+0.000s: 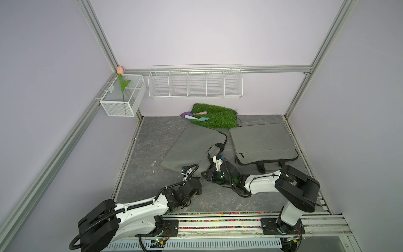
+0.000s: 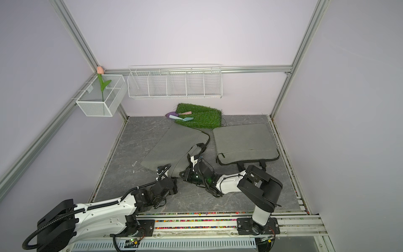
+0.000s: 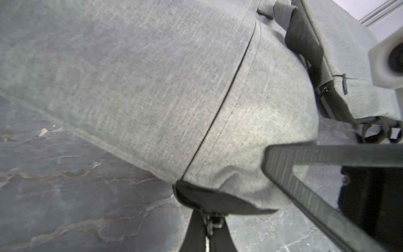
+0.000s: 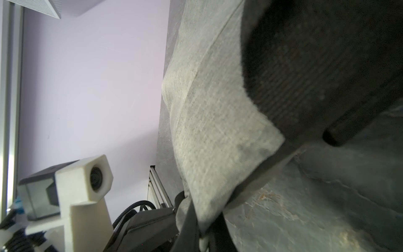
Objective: Put the mouse into the laptop bag
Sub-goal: Zip the zipper on the zippered laptop bag, then reset both arms
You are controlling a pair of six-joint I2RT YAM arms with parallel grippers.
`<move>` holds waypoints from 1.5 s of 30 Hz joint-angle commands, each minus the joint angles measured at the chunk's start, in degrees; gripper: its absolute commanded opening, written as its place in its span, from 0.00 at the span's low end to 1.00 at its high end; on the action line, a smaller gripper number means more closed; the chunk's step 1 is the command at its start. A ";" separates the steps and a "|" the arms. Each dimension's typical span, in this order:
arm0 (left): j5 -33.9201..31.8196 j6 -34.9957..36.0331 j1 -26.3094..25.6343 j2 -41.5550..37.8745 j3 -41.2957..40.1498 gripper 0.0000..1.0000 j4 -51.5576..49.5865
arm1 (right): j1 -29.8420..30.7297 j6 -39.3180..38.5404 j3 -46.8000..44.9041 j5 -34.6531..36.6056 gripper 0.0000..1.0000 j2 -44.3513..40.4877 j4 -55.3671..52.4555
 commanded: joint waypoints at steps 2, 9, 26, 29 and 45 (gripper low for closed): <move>-7.24 -0.53 5.86 -0.84 0.38 0.00 -10.73 | -3.13 -0.06 -3.06 3.94 0.06 -0.99 -2.12; -0.78 2.94 10.99 10.28 4.51 0.00 -9.62 | -3.26 -2.05 -3.48 3.64 0.06 -2.32 -2.57; -13.10 1.76 13.50 2.52 28.17 1.00 -37.46 | -5.00 -26.72 9.31 29.92 0.90 -27.55 -53.07; -20.59 6.31 19.23 -1.16 30.68 0.95 -35.91 | -8.95 -31.44 11.66 41.38 0.90 -32.85 -58.95; -20.09 54.09 46.87 15.64 -6.55 1.00 63.71 | -46.39 -66.71 -16.73 29.57 0.90 -24.10 -6.89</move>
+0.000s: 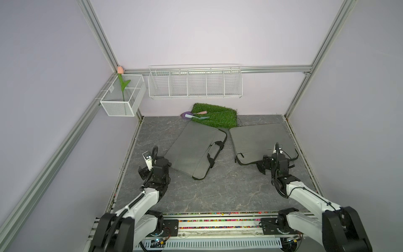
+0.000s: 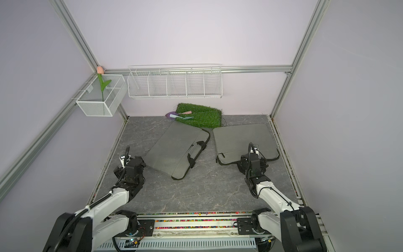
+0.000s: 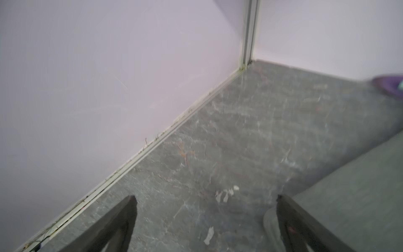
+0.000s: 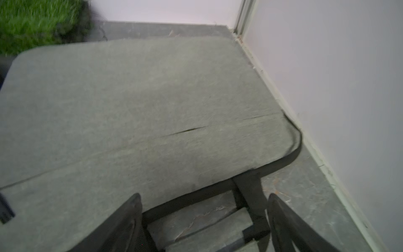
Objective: Put the mouse into the laptop bag
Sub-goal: Reset both arms
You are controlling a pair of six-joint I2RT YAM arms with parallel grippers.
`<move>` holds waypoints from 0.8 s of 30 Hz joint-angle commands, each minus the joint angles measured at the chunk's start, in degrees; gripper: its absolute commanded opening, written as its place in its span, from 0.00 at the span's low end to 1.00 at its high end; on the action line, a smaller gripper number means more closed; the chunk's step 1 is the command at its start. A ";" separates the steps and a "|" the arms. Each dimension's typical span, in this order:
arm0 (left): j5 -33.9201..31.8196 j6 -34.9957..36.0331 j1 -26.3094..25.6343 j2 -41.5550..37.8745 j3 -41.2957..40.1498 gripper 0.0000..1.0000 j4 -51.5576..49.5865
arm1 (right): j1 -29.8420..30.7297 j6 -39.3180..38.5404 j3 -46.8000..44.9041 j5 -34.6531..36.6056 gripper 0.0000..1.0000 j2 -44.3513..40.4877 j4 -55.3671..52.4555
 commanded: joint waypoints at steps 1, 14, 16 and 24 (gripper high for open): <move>2.02 13.89 0.39 11.10 0.94 0.99 35.21 | -1.42 -5.85 3.13 -3.95 0.90 9.06 12.62; 24.15 9.48 8.76 21.94 8.17 1.00 29.44 | -9.13 -6.74 -0.95 -14.14 0.89 20.75 35.55; 24.04 7.88 8.92 20.52 9.35 0.99 24.09 | -9.35 -6.36 -0.34 -14.66 0.90 19.71 32.76; 24.43 9.11 8.99 21.34 8.61 0.99 27.32 | -9.28 -6.53 -0.39 -14.51 0.90 20.16 33.41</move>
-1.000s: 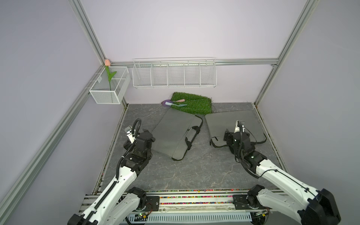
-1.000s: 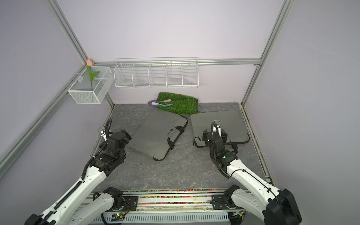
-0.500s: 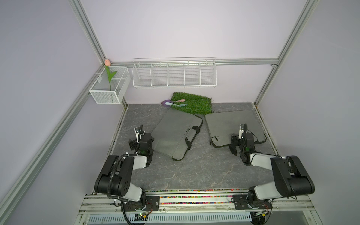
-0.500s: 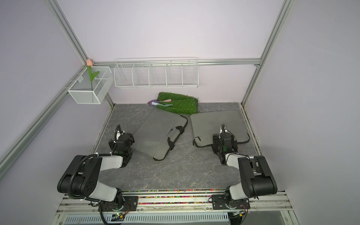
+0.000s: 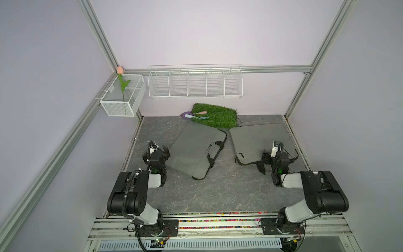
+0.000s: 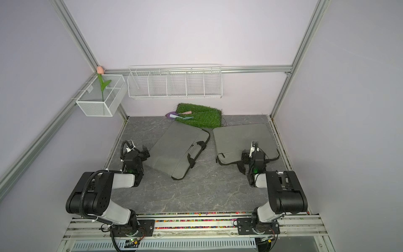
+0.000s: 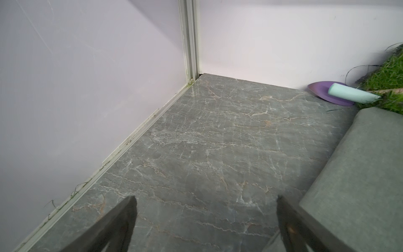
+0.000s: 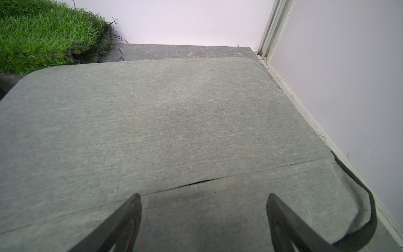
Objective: Put the mouse into the laptop bag
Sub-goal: Reset both arms
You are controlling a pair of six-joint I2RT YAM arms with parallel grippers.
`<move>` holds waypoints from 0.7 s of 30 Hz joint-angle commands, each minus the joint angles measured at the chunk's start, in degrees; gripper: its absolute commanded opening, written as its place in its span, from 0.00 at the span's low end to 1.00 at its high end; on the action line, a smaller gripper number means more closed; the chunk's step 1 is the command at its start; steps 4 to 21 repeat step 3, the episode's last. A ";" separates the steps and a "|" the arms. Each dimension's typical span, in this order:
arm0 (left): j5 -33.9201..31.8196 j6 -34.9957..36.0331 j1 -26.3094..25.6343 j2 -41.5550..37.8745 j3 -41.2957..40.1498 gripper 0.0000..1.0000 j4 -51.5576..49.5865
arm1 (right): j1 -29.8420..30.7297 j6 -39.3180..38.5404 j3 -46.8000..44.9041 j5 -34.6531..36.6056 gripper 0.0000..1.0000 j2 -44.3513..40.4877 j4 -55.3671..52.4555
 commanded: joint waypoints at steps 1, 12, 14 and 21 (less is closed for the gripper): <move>1.46 0.85 0.18 0.42 -0.57 0.99 2.63 | 0.16 -0.85 0.56 -0.14 0.90 -0.12 1.57; 1.42 0.86 0.18 0.44 -0.58 0.99 2.66 | 0.12 -0.86 0.37 -0.09 0.89 -0.15 1.94; 1.42 0.86 0.18 0.44 -0.58 0.99 2.66 | 0.12 -0.86 0.37 -0.09 0.89 -0.15 1.94; 1.42 0.86 0.18 0.44 -0.58 0.99 2.66 | 0.12 -0.86 0.37 -0.09 0.89 -0.15 1.94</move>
